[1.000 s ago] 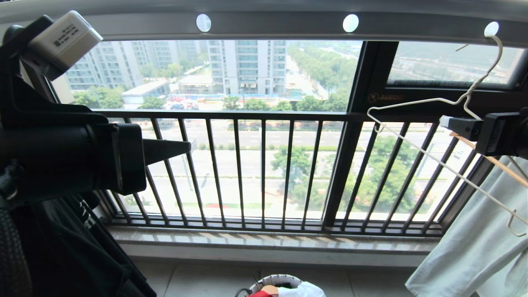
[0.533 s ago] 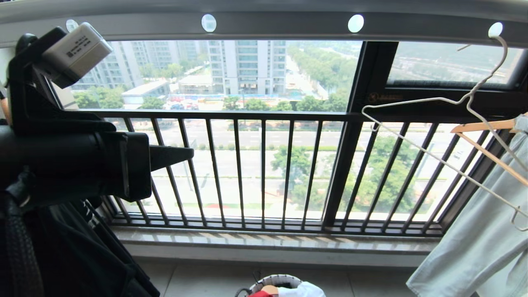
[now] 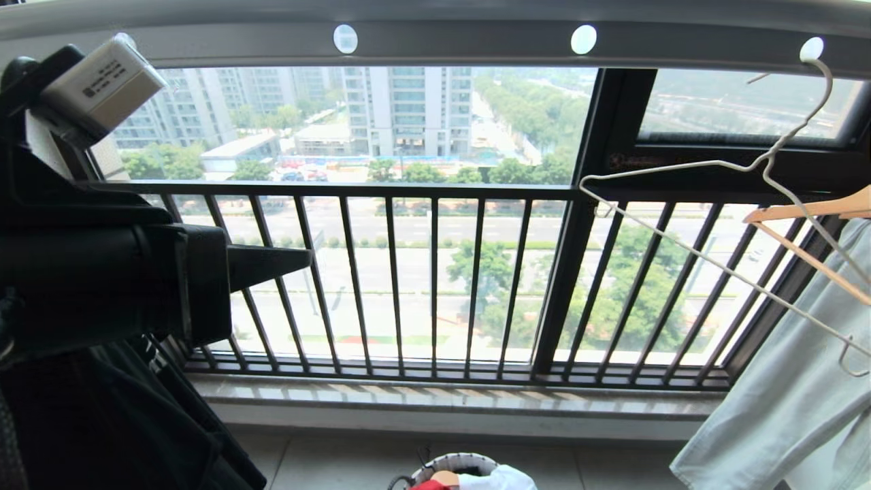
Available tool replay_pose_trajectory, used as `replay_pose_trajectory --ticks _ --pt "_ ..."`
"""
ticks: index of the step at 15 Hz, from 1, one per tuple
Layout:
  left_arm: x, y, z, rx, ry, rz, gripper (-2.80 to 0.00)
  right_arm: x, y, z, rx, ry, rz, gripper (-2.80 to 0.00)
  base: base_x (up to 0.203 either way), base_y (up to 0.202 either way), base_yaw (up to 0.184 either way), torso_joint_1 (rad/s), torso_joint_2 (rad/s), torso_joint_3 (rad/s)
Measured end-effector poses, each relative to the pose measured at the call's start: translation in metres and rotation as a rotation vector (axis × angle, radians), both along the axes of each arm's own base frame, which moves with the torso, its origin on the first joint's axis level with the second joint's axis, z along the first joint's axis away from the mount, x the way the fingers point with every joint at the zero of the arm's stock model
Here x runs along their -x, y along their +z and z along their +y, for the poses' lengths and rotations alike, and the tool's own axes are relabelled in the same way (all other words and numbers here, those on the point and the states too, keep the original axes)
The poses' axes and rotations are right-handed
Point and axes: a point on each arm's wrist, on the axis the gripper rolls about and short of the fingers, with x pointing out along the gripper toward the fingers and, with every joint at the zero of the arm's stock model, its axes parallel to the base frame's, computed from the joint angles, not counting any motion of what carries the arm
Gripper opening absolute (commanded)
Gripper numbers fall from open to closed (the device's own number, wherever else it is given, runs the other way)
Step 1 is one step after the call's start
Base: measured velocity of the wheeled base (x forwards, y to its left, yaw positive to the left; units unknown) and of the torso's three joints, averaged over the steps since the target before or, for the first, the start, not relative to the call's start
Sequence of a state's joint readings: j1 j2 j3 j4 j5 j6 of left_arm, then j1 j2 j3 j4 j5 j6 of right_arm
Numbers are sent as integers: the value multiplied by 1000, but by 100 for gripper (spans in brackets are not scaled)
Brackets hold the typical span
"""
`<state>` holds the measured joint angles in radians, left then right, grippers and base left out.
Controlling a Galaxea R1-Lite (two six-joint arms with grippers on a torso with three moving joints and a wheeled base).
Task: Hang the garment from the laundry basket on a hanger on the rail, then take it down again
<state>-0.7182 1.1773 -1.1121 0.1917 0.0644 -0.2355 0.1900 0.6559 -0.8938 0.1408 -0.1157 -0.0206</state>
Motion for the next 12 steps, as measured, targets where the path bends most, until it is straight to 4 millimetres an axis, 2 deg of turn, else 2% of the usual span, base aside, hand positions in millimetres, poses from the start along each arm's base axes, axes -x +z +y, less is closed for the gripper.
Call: replay_pose_trajectory --ticks 3,6,10,12 --pt "18 -4 12 -69 -27 34 -280 18 -7 -4 1 -3 5 -280 0 0 0 0 0 0" --pt "41 -4 34 -93 -19 34 -280 32 -8 -7 -9 -26 -27 -280 0 0 0 0 0 0" --pt "56 -6 76 -119 245 -43 -280 51 -9 -8 -22 -104 -91 -280 0 0 0 0 0 0" --pt "73 -13 96 -110 427 -69 -280 60 -8 -6 -30 -165 -116 -280 0 0 0 0 0 0"
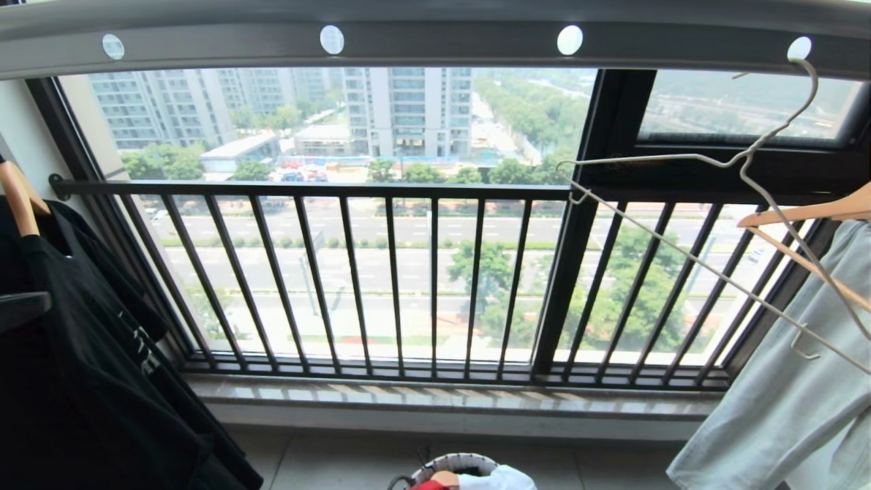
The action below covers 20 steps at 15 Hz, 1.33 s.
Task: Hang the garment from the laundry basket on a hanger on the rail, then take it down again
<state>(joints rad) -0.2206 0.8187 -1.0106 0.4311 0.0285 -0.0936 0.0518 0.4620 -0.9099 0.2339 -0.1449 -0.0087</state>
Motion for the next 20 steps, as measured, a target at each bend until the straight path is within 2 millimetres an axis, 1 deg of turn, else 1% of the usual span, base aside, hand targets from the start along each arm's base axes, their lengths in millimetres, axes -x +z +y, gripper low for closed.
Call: replay_pose_trajectory --ticks 2,3,5,7,8,11,14,17,20 --pt "36 -8 9 25 89 -85 -280 12 -2 2 -3 -46 -3 -280 0 0 0 0 0 0" --pt "55 -15 9 32 88 -124 -280 20 -5 3 -4 -52 -3 -280 0 0 0 0 0 0" --pt "90 -34 8 40 69 -168 -280 38 -17 4 -2 -48 13 -280 0 0 0 0 0 0" --pt "111 -55 7 41 69 -192 -280 52 -28 5 2 -41 21 -280 0 0 0 0 0 0" --pt "118 -68 7 39 83 -198 -280 59 -33 5 6 -27 20 -280 0 0 0 0 0 0" --pt "130 -104 9 26 166 -217 -280 73 -50 6 16 10 53 -280 0 0 0 0 0 0" --pt "131 -132 10 22 176 -238 -280 78 -69 6 34 46 74 -280 0 0 0 0 0 0" --pt "124 -146 12 21 233 -300 -280 75 -96 6 41 90 107 -280 0 0 0 0 0 0" --pt "111 -161 12 -3 244 -324 -280 60 -125 6 30 105 181 -280 0 0 0 0 0 0"
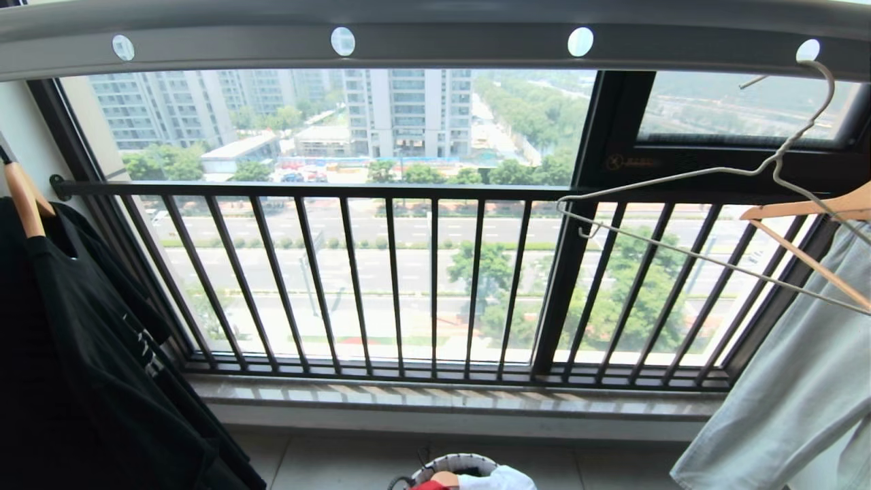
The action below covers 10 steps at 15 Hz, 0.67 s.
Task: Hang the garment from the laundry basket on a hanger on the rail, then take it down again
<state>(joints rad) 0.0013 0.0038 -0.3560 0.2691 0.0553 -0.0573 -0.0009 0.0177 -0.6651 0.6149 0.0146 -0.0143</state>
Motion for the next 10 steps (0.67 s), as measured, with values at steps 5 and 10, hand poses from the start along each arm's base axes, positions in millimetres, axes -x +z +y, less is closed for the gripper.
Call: replay_pose_trajectory --ticks 5,10 --pt "-27 -37 0 -90 15 3 -280 -44 -38 1 14 29 -14 -280 0 0 0 0 0 0" --pt "-35 -57 0 -132 6 50 -280 -71 -71 1 124 50 -72 -280 0 0 0 0 0 0"
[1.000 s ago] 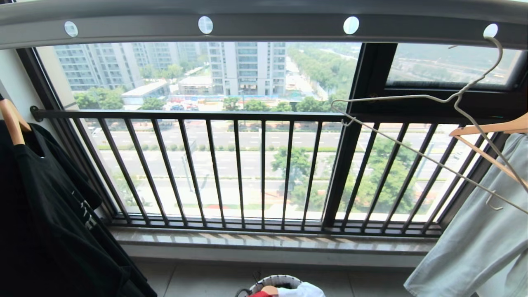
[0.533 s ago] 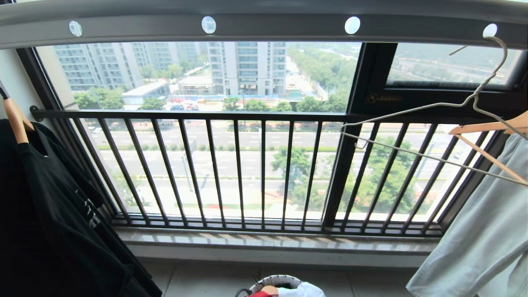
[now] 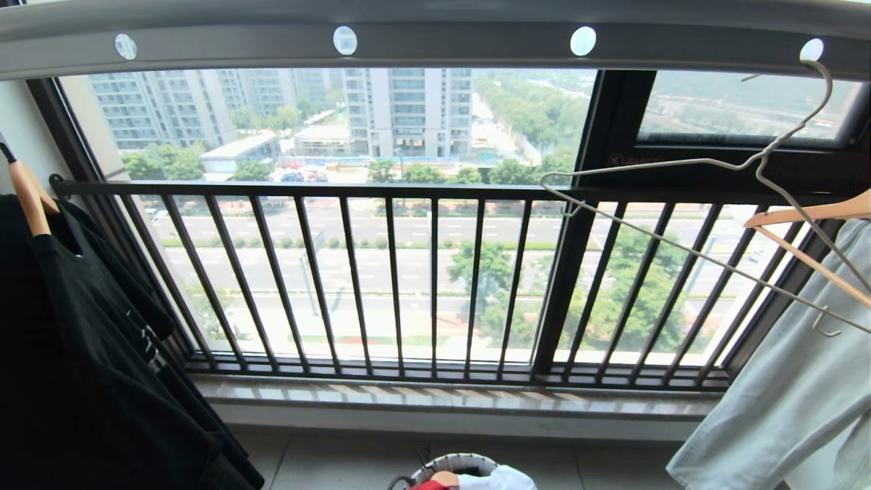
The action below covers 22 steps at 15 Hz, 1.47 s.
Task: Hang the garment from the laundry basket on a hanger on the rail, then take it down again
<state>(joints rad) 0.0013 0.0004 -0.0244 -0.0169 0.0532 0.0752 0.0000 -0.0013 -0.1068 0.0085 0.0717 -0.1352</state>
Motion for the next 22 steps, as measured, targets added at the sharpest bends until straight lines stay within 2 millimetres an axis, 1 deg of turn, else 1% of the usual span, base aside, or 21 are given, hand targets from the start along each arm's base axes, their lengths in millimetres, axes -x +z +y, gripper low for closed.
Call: replay_pose_trajectory --ticks 3,5,7,14,22 --pt "-1 -4 0 7 -12 15 -280 -6 -16 0 2 0 54 -280 0 0 0 0 0 0" --pt "-2 -7 -1 32 -28 36 -280 -8 -21 0 -4 -1 50 -280 0 0 0 0 0 0" --pt "-2 -8 -1 77 -28 37 -280 -9 -28 0 -7 -6 103 -280 0 0 0 0 0 0" --pt "-2 -8 0 150 -15 32 -280 -9 -29 -1 -109 -32 116 -280 0 0 0 0 0 0" --pt "-2 -8 0 157 -11 30 -280 -10 -29 -1 -115 -35 117 -280 0 0 0 0 0 0"
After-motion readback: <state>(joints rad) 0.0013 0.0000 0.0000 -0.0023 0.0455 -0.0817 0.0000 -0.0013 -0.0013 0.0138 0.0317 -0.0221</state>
